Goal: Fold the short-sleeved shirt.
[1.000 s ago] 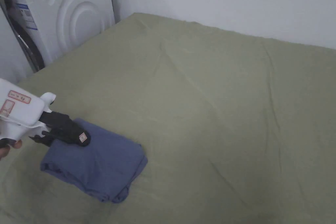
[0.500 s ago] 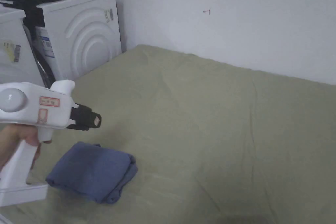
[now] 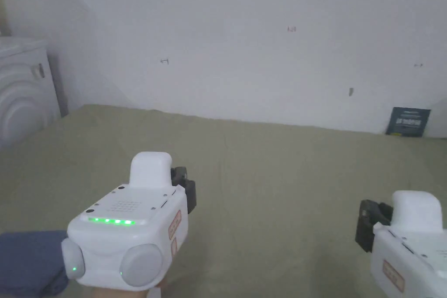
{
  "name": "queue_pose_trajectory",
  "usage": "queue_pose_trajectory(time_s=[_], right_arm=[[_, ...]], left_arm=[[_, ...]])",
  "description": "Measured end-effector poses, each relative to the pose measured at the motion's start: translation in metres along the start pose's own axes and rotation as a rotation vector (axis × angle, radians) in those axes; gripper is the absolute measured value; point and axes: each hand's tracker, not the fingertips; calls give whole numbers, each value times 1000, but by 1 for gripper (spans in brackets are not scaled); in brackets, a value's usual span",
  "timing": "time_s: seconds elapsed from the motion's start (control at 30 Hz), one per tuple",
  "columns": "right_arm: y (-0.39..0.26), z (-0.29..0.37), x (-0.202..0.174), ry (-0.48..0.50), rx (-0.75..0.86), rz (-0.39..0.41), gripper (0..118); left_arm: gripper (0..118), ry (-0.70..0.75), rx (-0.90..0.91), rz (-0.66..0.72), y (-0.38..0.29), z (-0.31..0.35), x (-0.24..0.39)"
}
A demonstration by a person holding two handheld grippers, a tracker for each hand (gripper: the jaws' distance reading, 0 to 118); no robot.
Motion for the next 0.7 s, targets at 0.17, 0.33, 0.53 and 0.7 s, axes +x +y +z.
queue_pose_trajectory(time_s=[0.17,0.33,0.53,0.7], right_arm=[[-1,26,-6,-32,37,36,1],[-4,37,-11,-41,61,59,1],[-2,39,-7,-45,66,37,1],[-3,37,-7,-41,61,33,1]], left_arm=[[0,-13,35,-102,1,21,33],[0,-21,80,-111,5,34,40],[0,-12,86,-120,2,36,34],[0,5,78,-113,-1,34,31]])
